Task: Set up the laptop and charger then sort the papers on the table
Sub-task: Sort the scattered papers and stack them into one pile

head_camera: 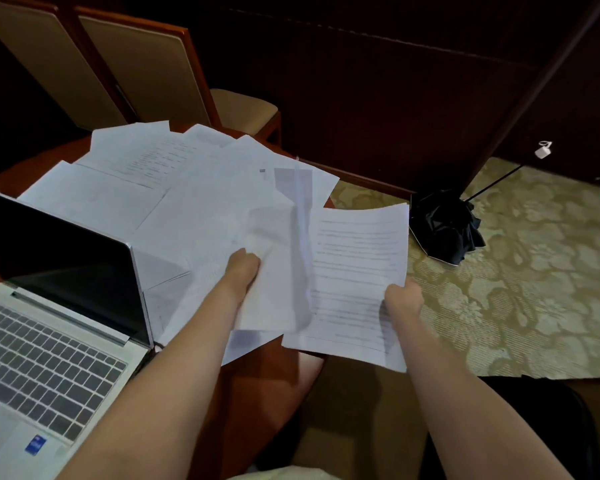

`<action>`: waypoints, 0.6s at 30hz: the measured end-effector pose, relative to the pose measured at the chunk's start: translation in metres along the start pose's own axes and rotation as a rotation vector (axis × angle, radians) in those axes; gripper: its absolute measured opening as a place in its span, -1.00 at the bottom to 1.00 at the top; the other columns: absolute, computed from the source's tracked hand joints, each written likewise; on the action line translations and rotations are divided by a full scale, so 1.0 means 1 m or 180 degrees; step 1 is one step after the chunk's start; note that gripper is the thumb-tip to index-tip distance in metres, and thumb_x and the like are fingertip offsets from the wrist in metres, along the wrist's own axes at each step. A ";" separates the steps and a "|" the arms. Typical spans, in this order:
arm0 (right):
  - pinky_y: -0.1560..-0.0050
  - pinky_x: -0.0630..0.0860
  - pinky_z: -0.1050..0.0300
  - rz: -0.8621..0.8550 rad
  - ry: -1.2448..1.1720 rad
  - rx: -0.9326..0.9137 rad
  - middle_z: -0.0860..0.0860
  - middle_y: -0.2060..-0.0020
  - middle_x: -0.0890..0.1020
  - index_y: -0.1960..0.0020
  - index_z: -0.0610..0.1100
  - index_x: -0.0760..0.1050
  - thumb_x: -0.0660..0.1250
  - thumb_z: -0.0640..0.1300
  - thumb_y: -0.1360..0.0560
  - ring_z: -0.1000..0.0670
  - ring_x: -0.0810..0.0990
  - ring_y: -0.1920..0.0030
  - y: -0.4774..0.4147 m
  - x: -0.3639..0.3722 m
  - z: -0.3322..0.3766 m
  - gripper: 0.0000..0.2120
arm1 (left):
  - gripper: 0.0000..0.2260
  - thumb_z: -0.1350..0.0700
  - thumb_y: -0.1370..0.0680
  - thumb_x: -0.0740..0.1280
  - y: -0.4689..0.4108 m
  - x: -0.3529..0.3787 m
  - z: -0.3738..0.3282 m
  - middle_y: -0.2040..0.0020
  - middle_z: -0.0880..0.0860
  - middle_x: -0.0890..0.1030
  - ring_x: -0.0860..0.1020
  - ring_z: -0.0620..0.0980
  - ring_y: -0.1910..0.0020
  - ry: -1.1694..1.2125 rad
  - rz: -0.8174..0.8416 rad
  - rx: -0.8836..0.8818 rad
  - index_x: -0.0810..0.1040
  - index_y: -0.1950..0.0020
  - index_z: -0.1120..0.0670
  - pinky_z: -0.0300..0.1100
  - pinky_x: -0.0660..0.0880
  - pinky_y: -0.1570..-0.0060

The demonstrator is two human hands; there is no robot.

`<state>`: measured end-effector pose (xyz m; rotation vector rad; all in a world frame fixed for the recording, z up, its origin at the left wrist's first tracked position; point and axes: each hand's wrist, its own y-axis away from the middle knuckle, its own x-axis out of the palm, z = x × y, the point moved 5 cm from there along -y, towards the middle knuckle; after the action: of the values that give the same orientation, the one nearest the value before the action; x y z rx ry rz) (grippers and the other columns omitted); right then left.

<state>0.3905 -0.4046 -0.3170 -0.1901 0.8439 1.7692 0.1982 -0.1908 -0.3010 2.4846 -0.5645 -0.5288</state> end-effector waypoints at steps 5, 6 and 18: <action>0.23 0.51 0.20 0.0436 -0.0173 0.0167 -0.12 0.18 0.55 -0.19 -0.27 0.46 0.05 -0.43 -0.49 -0.09 0.49 0.20 0.000 0.003 -0.011 -0.65 | -0.64 0.31 -0.53 0.12 0.016 0.035 0.021 -0.30 0.22 0.45 0.43 0.18 -0.27 -0.1041 0.0156 0.0204 0.37 -0.33 0.24 -0.11 0.37 -0.22; 0.31 0.47 0.26 0.0576 -0.0243 0.0199 -0.15 0.14 0.57 -0.22 -0.28 0.44 0.04 -0.43 -0.51 -0.09 0.48 0.21 0.001 0.005 -0.013 -0.64 | -0.64 0.31 -0.54 0.11 0.018 0.042 0.025 -0.30 0.21 0.45 0.42 0.17 -0.27 -0.1161 0.0252 0.0221 0.36 -0.33 0.24 -0.14 0.36 -0.18; 0.06 0.48 0.16 0.0451 -0.0423 0.0075 -0.17 -0.05 0.60 -0.22 -0.33 0.47 0.29 -0.35 -0.49 -0.15 0.56 -0.03 0.000 0.001 -0.028 -0.70 | -0.42 -0.04 -0.50 0.29 0.015 0.043 0.022 -0.42 0.24 0.24 0.24 0.23 -0.39 -0.2439 -0.0523 0.0598 0.19 -0.45 0.12 0.05 0.23 -0.35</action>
<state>0.3823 -0.4210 -0.3378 0.0033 0.7979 1.8803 0.2199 -0.2322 -0.3204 2.4549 -0.7112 -1.5837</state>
